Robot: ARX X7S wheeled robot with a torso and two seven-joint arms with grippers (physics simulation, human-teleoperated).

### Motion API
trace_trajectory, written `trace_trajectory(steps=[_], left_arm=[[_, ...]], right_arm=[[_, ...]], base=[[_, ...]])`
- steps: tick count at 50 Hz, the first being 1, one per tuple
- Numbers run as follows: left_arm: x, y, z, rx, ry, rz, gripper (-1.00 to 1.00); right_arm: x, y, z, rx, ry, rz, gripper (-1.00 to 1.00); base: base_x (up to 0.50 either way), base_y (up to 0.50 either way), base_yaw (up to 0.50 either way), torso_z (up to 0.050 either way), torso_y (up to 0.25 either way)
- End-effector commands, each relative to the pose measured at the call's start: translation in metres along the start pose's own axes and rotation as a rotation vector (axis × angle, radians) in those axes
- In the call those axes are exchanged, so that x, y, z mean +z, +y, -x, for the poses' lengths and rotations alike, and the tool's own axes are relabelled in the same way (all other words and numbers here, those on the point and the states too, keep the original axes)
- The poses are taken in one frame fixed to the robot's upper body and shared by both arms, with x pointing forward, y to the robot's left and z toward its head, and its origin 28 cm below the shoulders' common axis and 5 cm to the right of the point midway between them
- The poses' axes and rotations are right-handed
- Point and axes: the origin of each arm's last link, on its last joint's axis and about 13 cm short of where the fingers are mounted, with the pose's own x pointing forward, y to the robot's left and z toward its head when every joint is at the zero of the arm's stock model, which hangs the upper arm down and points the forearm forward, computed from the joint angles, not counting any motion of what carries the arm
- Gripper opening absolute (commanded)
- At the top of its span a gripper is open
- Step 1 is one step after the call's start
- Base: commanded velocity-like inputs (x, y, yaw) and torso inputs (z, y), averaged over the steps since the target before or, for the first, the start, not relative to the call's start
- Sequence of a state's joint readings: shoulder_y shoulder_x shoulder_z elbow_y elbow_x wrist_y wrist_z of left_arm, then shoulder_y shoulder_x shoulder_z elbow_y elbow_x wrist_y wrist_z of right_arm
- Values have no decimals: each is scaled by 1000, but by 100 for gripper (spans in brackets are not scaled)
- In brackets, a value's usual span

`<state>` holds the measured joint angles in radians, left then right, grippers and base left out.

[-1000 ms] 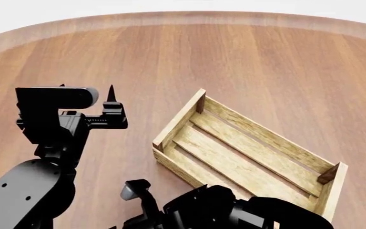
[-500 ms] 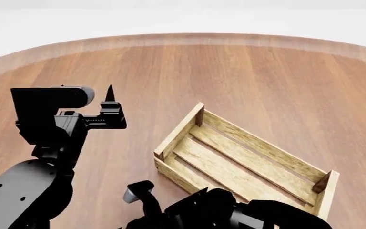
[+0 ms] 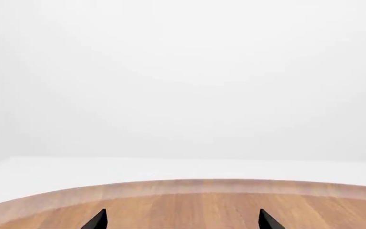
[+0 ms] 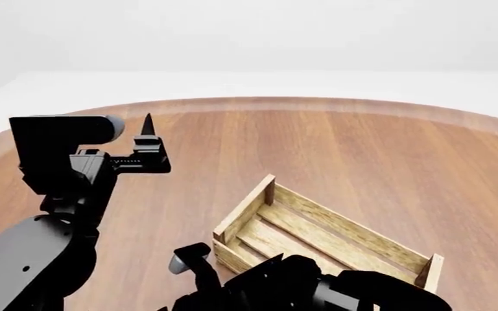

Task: Stack the right bowl on the left bowl and place them in the tray.

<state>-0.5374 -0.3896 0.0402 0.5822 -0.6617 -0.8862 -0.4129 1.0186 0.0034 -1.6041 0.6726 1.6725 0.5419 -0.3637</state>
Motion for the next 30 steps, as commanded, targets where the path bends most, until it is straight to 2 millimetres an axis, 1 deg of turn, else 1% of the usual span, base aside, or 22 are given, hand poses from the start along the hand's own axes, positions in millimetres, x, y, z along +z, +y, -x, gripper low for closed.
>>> trace_trajectory(steps=[1,7,13,17,19,21,22,23,26,27,30], left_arm=[[0,1,0,7,-2,1,100],[1,1,1,10,-8,4,100],[2,2,1,25,-2,5,100],[4,4,1,32,-3,8,100],[4,5,0,39,-1,9,100],[5,5,1,43,-2,9,100],[6,5,1,43,-3,9,100],[6,5,1,44,-2,8,100],[6,5,1,44,-2,9,100],[6,5,1,43,0,9,100],[4,4,1,42,3,9,100]], right_arm=[[4,6,-2,53,-23,-17,-100],[5,8,-2,56,-22,-11,-100],[3,6,-2,37,-18,-18,-100],[3,6,-1,-19,-11,-33,-100],[9,8,1,-43,-38,-51,-100],[26,16,7,-65,-90,-58,-100],[29,19,11,-81,-97,-59,-100],[32,27,25,-110,-126,-57,-100],[38,31,43,-148,-155,-78,-100],[44,34,55,-167,-187,-79,-100],[50,40,71,-194,-225,-77,-100]], base=[[0,0,0,0,250],[0,0,0,0,248],[0,0,0,0,0],[0,0,0,0,0],[0,0,0,0,0],[0,0,0,0,0],[0,0,0,0,0],[0,0,0,0,0],[0,0,0,0,0],[0,0,0,0,0],[0,0,0,0,0]])
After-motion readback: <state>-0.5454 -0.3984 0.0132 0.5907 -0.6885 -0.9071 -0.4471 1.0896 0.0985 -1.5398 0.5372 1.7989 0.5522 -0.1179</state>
